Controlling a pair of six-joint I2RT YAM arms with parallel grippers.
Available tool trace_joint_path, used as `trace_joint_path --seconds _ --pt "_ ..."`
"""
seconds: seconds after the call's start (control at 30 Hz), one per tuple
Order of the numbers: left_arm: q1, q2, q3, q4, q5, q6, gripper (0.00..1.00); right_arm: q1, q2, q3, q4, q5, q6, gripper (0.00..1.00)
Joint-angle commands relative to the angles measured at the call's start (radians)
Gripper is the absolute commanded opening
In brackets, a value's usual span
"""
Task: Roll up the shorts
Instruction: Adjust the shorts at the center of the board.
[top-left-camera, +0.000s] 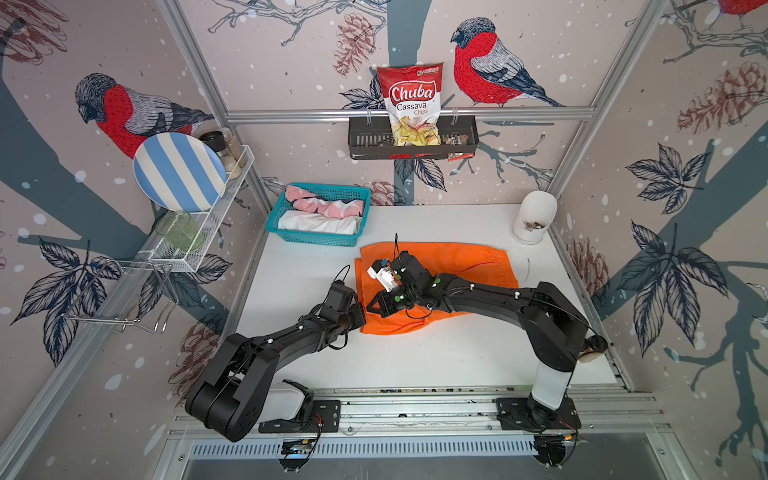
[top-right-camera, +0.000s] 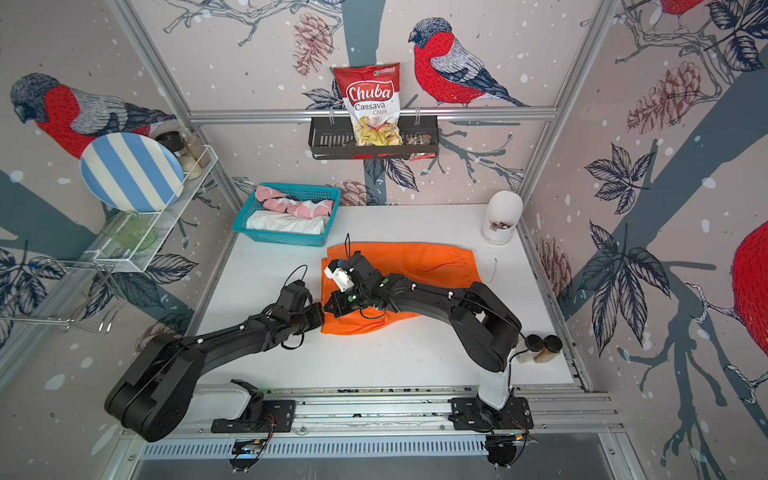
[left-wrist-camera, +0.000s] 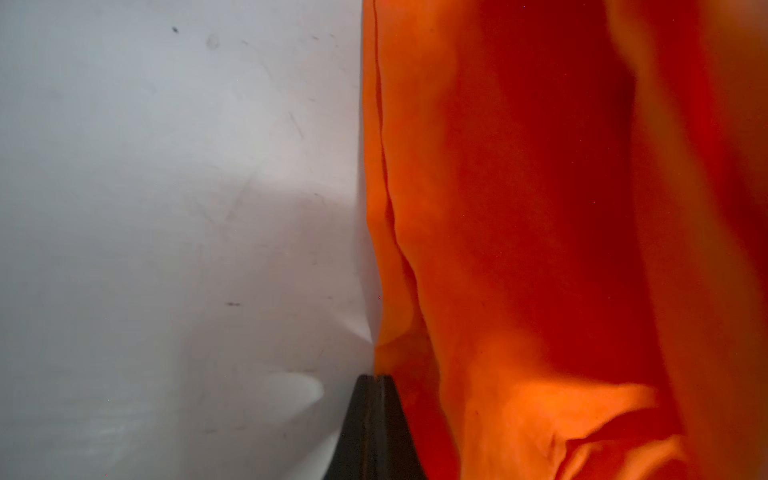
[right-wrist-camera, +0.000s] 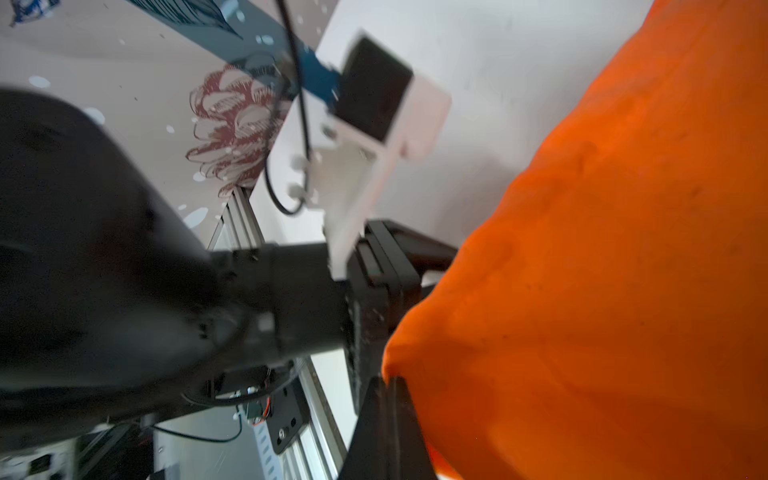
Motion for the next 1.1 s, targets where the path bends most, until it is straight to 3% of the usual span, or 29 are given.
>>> trace_joint_path --seconds 0.0,0.17,0.3,0.4,0.63,0.83,1.0,1.07 --pt "0.01 -0.005 -0.004 -0.085 -0.026 0.002 0.0 0.015 0.066 -0.044 0.105 -0.113 0.052 0.0" --pt "0.038 -0.039 0.013 -0.134 -0.031 0.016 0.0 0.011 0.123 -0.054 0.157 -0.111 0.068 0.0" --pt "0.121 -0.108 0.082 -0.219 -0.028 0.064 0.01 0.006 0.088 -0.145 0.167 -0.119 0.079 0.0" --pt "0.189 -0.106 0.162 -0.235 0.0 0.103 0.15 0.007 0.016 -0.265 0.167 -0.109 0.085 0.0" --pt "0.215 0.175 0.427 -0.226 0.122 0.17 0.36 -0.005 -0.1 -0.447 0.069 -0.074 0.045 0.0" --pt "0.215 0.376 0.525 -0.183 0.174 0.189 0.47 -0.023 -0.137 -0.505 0.064 -0.065 0.04 0.0" --pt "0.216 0.459 0.55 -0.098 0.264 0.182 0.48 -0.026 -0.141 -0.508 0.065 -0.062 0.045 0.0" --pt "0.215 0.478 0.562 -0.086 0.274 0.18 0.4 -0.026 -0.144 -0.507 0.065 -0.06 0.046 0.0"
